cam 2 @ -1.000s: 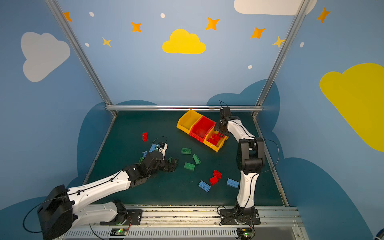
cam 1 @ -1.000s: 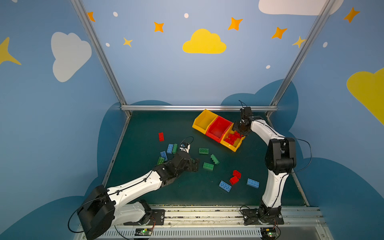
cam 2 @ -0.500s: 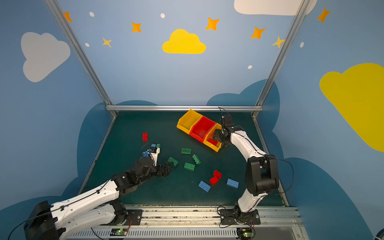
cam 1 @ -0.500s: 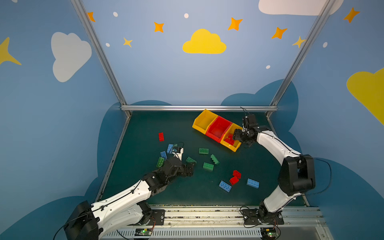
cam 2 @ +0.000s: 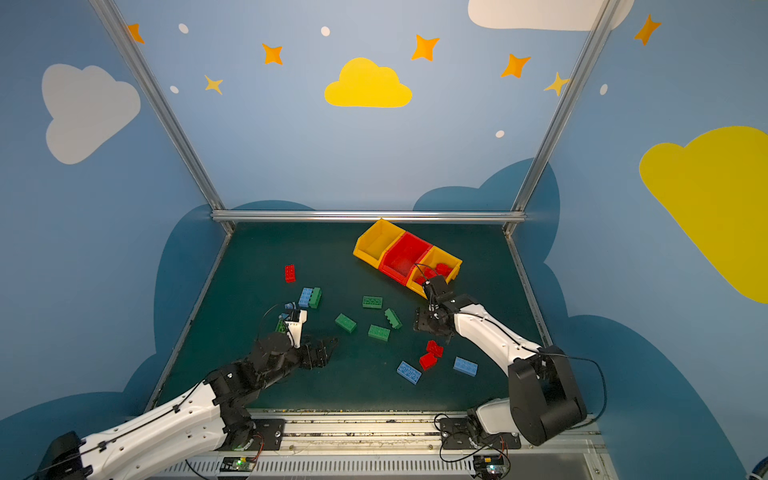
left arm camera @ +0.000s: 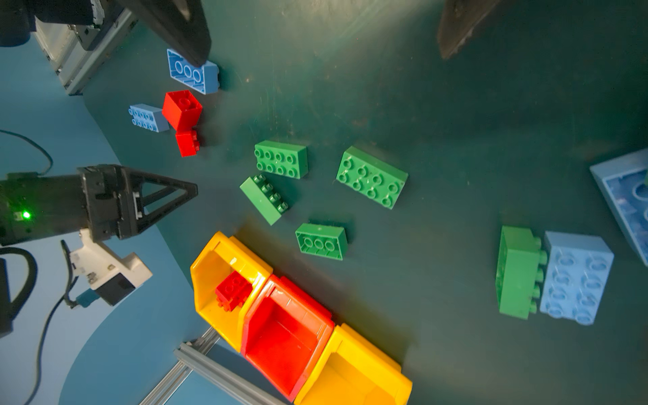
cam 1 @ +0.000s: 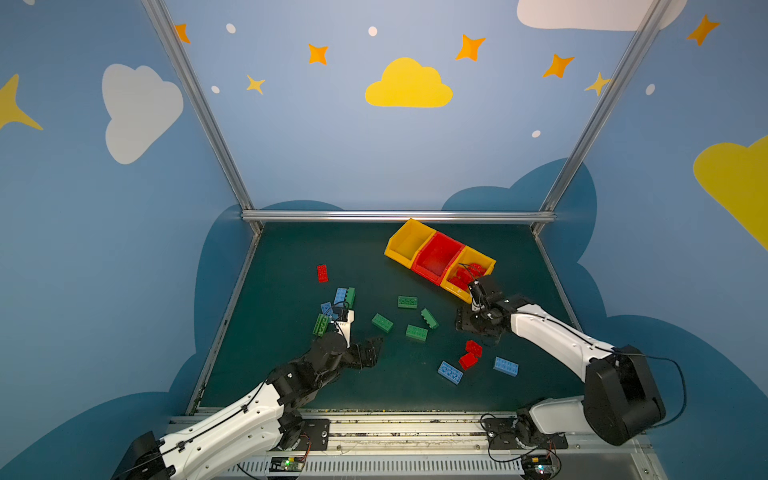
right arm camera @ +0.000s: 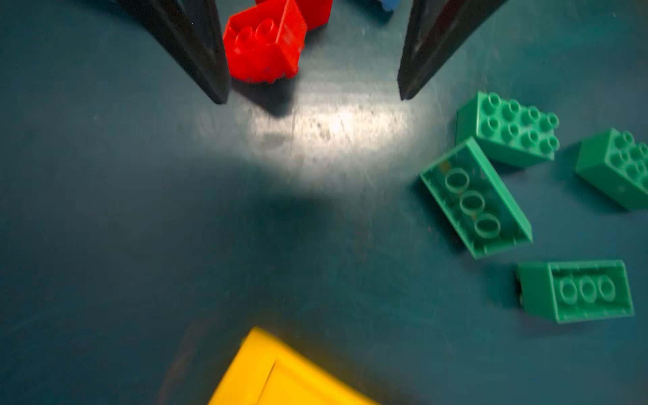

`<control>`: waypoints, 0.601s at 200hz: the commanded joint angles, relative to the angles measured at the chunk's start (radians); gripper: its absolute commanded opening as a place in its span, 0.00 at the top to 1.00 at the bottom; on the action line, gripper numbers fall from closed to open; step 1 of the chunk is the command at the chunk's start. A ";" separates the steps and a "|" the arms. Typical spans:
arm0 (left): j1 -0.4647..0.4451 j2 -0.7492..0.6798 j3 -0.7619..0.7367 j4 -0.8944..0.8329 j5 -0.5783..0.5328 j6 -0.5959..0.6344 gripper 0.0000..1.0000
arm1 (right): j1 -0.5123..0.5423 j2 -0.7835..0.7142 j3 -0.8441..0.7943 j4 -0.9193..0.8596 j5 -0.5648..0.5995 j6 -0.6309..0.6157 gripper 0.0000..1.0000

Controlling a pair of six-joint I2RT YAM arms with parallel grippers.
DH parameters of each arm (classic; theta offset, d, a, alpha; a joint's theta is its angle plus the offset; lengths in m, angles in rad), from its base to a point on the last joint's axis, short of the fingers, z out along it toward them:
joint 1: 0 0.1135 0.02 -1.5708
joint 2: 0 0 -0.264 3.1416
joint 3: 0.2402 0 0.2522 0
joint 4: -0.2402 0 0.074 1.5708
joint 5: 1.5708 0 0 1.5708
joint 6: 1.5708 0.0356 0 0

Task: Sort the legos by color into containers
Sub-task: 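Lower the right gripper onto a red brick beside the blue bricks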

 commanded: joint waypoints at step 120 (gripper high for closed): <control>-0.024 -0.015 -0.006 -0.020 -0.024 -0.032 0.00 | 0.040 0.013 -0.135 -0.002 0.054 0.108 0.26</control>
